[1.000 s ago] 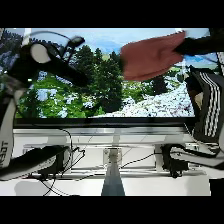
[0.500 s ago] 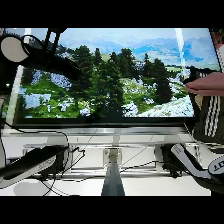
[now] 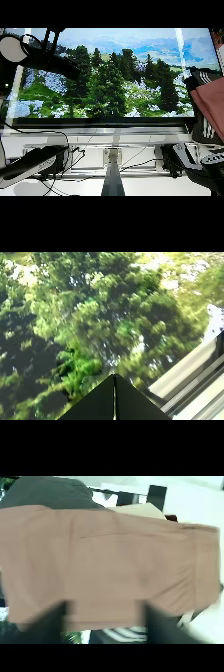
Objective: Fold the clothes and pants, and hang the long-sleeved shirts on hangers.
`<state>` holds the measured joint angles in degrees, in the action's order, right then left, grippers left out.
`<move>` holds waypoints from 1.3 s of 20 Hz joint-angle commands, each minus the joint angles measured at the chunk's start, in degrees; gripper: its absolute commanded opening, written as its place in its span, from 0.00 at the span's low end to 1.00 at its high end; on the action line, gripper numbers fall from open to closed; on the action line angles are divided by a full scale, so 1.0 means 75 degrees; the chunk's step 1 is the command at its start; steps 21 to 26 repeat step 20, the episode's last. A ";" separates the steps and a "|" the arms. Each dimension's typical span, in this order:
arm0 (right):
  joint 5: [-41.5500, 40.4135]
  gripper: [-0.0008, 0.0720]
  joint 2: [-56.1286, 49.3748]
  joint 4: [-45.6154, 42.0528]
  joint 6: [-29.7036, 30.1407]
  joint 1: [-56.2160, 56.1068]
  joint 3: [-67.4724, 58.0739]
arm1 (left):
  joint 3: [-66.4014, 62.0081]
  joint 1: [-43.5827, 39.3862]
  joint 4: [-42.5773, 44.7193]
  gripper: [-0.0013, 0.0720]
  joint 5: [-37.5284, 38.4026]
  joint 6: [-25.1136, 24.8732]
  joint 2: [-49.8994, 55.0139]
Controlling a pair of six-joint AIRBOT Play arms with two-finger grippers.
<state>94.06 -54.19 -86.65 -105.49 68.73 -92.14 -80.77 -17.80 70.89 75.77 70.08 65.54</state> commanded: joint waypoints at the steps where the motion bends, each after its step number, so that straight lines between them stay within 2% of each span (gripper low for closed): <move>1: 0.0009 0.04 -0.0003 0.1224 0.0268 0.0035 0.0184 | -0.0009 0.0006 0.0003 0.03 -0.0003 0.0003 -0.0003; 3: -0.0131 0.04 0.0006 0.1886 0.0694 -0.0662 0.0192 | -0.0009 0.0006 0.0003 0.03 -0.0003 0.0003 -0.0003; 5: -0.0239 0.03 0.0035 0.1845 0.1125 -0.1923 0.0189 | -0.0009 0.0006 0.0003 0.03 -0.0006 0.0003 -0.0003; 9: -0.0941 0.03 0.0047 0.1020 0.1690 -0.5103 0.0192 | -0.0009 0.0006 0.0003 0.03 -0.0003 0.0003 -0.0003; 12: -0.1647 0.03 0.0044 0.0286 0.1673 -0.7163 0.0192 | -0.0009 0.0006 0.0003 0.03 -0.0003 0.0003 -0.0003; 14: -0.1682 0.03 0.0026 -0.0711 0.1533 -0.8192 0.0192 | -0.0009 0.0006 0.0003 0.03 -0.0006 0.0003 -0.0003; 16: -0.1475 0.04 0.0026 -0.1274 0.1536 -0.8667 0.0192 | -0.0009 0.0006 0.0003 0.03 -0.0003 0.0003 -0.0003; 19: -0.1142 0.04 0.0029 -0.1061 0.1539 -0.8679 0.0192 | -0.0009 0.0006 0.0003 0.03 -0.0003 0.0003 -0.0003; 26: -0.1145 0.04 0.0029 -0.1037 0.1539 -0.8679 0.0192 | -0.0009 0.0006 0.0003 0.03 -0.0003 0.0003 -0.0003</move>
